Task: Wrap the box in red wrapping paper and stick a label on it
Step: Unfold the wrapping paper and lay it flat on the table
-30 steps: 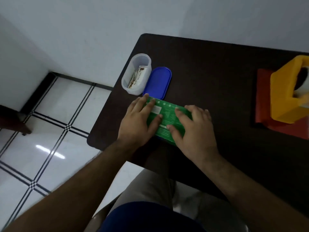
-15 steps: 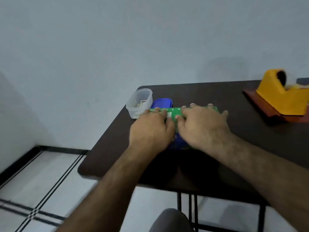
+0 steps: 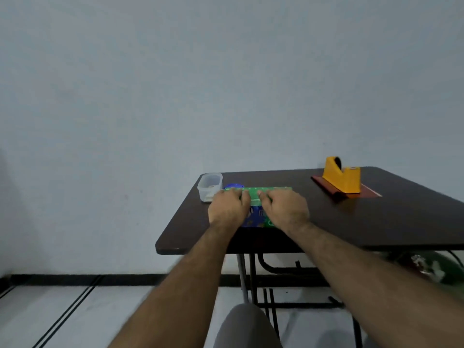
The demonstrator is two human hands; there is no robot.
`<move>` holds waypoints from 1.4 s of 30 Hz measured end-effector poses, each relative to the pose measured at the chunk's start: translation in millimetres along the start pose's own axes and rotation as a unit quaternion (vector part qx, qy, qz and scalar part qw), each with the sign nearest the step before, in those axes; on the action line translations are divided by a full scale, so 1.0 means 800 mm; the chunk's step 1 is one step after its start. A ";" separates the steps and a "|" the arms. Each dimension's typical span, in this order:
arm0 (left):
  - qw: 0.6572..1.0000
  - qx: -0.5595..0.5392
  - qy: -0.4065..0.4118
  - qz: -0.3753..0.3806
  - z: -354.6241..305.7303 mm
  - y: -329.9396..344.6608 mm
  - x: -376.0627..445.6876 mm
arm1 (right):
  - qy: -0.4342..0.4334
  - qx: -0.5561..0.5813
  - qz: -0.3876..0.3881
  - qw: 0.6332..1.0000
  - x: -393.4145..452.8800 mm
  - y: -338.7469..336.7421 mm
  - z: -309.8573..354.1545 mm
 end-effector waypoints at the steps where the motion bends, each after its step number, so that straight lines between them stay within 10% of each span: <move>1: 1.000 -0.005 -0.004 0.001 0.002 -0.001 0.000 | -0.001 -0.002 -0.003 1.000 0.001 0.000 0.002; 15: 0.991 -0.003 -0.136 -0.014 0.090 -0.038 0.007 | -0.100 0.026 -0.010 0.995 0.017 0.025 0.074; 21: 0.993 0.079 0.001 -0.090 0.052 -0.036 0.019 | -0.140 0.110 -0.042 0.983 0.044 0.013 0.028; 30: 0.992 -0.010 0.123 0.000 -0.144 0.067 0.077 | 0.038 0.097 -0.111 0.988 0.120 0.011 -0.190; 42: 0.942 -0.234 -0.152 0.187 -0.239 0.245 0.194 | 0.260 0.188 -0.091 0.943 0.176 0.061 -0.347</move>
Point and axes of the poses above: each hand's wrist, its own x-axis towards the middle knuckle, its own y-axis out of the palm, z = x × y, the point moved 1 cm from there along x, towards the middle knuckle, and after that the axes turned 2 degrees about -x, right-handed, at the moved point
